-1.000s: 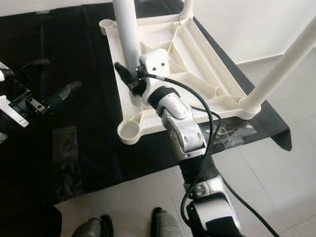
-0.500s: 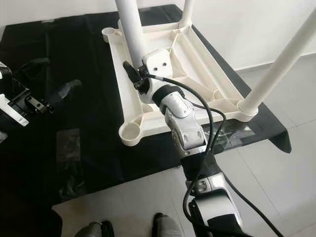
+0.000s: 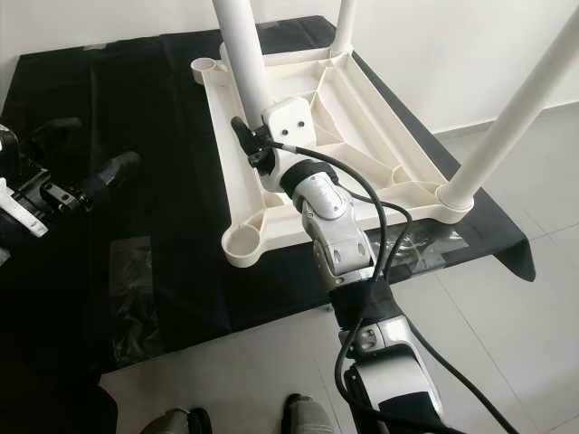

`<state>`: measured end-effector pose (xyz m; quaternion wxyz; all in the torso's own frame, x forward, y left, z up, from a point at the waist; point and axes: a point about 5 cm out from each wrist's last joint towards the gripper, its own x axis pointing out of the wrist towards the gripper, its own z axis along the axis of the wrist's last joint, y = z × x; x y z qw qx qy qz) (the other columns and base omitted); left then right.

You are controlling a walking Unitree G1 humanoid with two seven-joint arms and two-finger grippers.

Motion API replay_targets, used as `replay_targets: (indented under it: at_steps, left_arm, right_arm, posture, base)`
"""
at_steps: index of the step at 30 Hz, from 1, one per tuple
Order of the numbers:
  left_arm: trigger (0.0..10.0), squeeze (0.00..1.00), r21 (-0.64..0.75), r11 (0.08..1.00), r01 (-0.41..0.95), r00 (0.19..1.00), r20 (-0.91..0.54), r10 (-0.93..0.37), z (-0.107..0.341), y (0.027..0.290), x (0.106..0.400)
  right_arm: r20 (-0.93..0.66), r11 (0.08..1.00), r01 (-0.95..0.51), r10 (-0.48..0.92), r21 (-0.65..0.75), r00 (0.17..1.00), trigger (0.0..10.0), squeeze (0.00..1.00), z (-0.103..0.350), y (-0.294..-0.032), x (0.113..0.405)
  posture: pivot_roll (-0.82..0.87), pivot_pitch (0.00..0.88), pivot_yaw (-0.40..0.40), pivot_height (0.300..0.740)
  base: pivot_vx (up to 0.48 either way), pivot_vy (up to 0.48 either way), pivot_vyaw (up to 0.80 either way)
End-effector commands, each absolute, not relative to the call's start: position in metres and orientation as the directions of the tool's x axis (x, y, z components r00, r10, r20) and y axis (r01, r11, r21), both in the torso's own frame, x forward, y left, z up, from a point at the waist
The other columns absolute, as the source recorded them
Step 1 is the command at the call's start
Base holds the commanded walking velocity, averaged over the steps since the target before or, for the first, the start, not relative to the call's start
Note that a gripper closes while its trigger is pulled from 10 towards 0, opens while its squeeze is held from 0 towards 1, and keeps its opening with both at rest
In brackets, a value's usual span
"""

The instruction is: Building children table

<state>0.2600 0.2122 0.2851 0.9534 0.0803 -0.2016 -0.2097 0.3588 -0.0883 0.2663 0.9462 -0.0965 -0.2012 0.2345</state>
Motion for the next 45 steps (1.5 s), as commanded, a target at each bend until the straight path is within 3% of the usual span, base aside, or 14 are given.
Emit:
replay_targets:
  at_steps: [1, 29, 45]
  left_arm:
    - [10.0, 0.00, 0.223, 0.906, 0.360, 0.839, 0.346, -0.419, 0.280, 0.213, 0.260]
    - [10.0, 0.00, 0.207, 0.944, 0.258, 0.910, 0.277, -0.309, 0.260, 0.209, 0.268]
    - [10.0, 0.00, 0.119, 0.988, 0.097, 0.968, 0.218, -0.121, 0.237, 0.220, 0.268]
  right_arm:
    - [0.366, 0.865, -0.414, 0.496, -0.283, 0.787, 10.0, 0.00, 0.273, -0.085, 0.358]
    - [0.336, 0.832, -0.474, 0.552, -0.289, 0.764, 10.0, 0.00, 0.261, -0.074, 0.355]
    - [0.310, 0.813, -0.510, 0.580, -0.281, 0.754, 10.0, 0.00, 0.253, -0.070, 0.351]
  posture:
    - [-0.16, 0.140, 0.027, 0.740]
    - [-0.16, 0.145, 0.025, 0.740]
    - [-0.10, 0.152, 0.014, 0.740]
  base:
    - [0.000, 0.000, 0.00]
    - [0.000, 0.000, 0.00]
    - [0.000, 0.000, 0.00]
